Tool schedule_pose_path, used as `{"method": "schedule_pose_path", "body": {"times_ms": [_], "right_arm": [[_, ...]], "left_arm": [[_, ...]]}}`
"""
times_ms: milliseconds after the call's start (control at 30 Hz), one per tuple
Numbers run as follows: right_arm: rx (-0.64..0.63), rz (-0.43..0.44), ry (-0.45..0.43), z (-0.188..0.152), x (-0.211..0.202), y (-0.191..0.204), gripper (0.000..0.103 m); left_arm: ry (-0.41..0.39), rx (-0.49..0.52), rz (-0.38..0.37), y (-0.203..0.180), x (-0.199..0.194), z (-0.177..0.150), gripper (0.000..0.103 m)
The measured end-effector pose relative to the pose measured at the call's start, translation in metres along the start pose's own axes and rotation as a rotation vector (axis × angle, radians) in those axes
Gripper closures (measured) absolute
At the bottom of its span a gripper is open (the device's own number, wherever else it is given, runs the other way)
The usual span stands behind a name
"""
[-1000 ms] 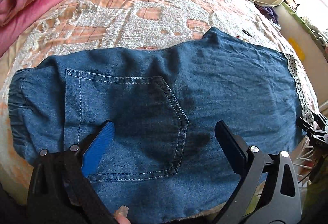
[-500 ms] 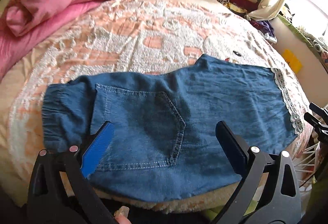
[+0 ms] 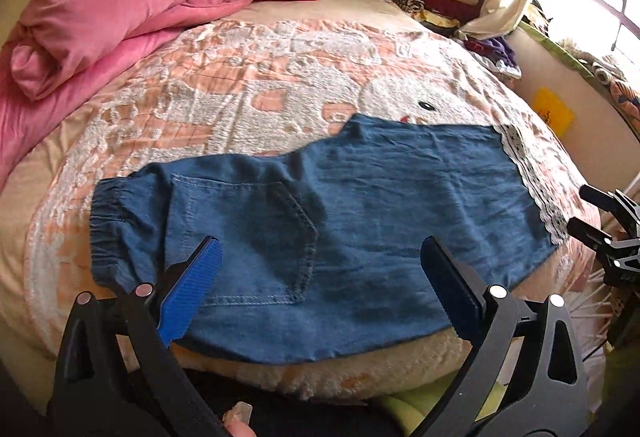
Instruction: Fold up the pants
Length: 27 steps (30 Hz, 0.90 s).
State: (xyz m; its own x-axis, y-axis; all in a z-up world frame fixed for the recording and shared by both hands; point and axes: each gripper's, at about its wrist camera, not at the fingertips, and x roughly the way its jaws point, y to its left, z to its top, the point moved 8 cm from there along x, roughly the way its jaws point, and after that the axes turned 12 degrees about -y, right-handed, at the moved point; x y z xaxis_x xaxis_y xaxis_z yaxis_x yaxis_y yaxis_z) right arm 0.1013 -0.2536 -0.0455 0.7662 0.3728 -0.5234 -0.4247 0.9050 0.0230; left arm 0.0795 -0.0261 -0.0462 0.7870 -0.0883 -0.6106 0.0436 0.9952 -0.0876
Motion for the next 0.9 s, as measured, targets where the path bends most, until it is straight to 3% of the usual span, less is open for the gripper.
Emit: {"method": "schedule_pose_path", "body": {"times_ms": [433, 700, 767, 900], "right_arm": [[0.012, 0.041, 0.039, -0.019, 0.011, 0.013, 0.016], [0.070, 0.030, 0.145, -0.050, 0.034, 0.002, 0.016], [0.093, 0.029, 0.184, -0.061, 0.041, -0.002, 0.015], [0.078, 0.033, 0.178, -0.065, 0.042, -0.001, 0.015]], "left_arm": [[0.081, 0.122, -0.060, -0.052, 0.019, -0.031, 0.010], [0.244, 0.167, -0.024, -0.056, 0.057, -0.072, 0.010], [0.247, 0.163, -0.028, -0.055, 0.057, -0.073, 0.010], [0.244, 0.148, -0.040, -0.053, 0.056, -0.073, 0.010]]}}
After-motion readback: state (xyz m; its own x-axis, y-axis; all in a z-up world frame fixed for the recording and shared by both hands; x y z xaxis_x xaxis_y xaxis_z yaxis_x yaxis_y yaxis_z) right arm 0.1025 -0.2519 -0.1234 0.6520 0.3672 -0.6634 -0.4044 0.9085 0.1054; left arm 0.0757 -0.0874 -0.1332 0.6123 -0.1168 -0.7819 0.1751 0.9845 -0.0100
